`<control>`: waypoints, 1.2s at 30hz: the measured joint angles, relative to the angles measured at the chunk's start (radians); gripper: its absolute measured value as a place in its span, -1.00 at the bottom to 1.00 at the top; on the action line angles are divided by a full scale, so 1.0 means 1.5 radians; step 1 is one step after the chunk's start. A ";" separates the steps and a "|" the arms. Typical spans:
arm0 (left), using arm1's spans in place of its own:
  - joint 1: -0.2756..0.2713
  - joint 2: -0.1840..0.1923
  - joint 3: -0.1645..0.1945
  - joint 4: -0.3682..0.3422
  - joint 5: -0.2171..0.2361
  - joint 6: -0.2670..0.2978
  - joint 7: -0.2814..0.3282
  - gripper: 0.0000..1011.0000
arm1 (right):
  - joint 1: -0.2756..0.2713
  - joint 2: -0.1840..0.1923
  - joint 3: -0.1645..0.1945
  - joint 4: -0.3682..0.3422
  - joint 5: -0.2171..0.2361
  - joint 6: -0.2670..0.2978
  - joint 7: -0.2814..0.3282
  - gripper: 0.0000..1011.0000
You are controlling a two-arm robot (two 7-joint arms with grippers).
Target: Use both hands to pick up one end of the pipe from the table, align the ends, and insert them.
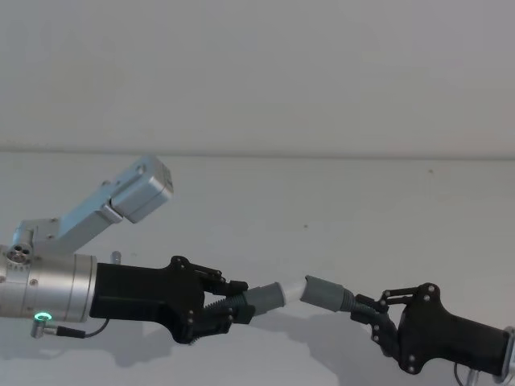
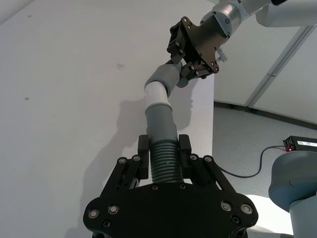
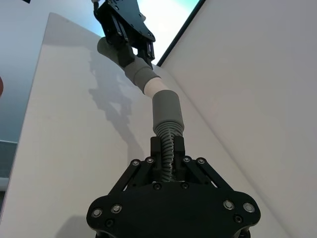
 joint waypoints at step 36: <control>-0.005 0.002 0.005 0.004 -0.005 -0.001 0.002 -0.34 | 0.004 0.004 -0.006 0.000 -0.007 -0.010 0.002 -0.77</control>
